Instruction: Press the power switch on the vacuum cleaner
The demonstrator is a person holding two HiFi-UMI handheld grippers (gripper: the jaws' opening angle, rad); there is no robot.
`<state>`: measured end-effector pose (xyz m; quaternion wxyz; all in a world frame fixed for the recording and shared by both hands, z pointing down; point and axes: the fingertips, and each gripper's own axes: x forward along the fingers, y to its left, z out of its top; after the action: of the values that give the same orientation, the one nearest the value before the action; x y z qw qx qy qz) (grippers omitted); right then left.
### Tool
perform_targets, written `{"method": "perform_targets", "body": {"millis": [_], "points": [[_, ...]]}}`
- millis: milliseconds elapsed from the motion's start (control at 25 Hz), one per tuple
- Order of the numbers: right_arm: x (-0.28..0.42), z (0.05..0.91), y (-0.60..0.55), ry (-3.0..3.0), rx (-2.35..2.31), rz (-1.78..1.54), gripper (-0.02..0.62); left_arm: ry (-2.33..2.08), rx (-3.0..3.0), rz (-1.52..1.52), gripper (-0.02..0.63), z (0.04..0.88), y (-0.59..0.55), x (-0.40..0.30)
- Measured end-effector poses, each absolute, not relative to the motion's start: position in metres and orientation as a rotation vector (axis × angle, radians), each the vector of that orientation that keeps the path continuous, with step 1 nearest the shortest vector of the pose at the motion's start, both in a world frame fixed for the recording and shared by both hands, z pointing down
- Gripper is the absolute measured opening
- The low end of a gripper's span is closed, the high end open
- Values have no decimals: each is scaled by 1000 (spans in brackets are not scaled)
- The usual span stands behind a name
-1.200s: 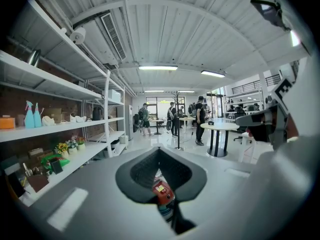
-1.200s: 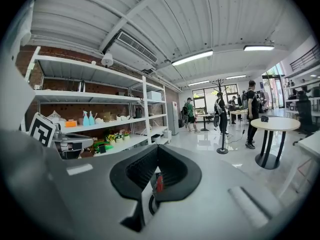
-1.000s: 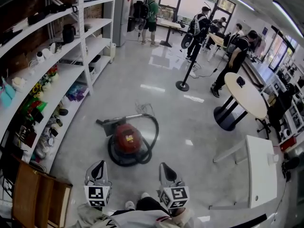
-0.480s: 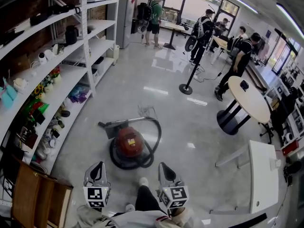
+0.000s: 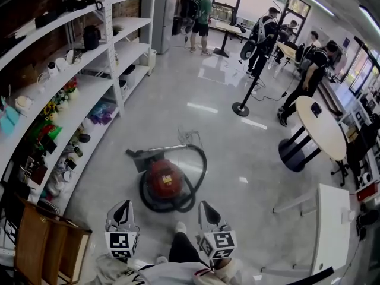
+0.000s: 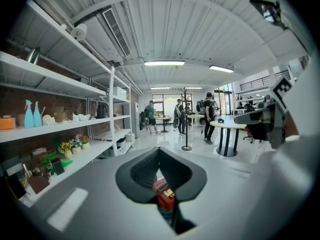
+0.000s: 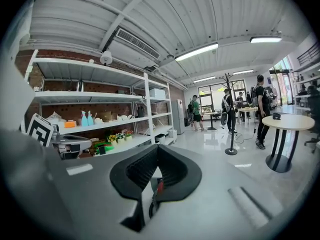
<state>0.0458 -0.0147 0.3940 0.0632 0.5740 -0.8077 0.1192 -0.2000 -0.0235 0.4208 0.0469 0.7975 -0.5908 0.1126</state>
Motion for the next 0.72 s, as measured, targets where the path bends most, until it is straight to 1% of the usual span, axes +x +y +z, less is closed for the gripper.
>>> {"method": "perform_targets", "body": {"millis": [720], "points": [[73,405,-115,-2486,1610,453,0,-1842,2361,428,0,421,-113,-162]]}}
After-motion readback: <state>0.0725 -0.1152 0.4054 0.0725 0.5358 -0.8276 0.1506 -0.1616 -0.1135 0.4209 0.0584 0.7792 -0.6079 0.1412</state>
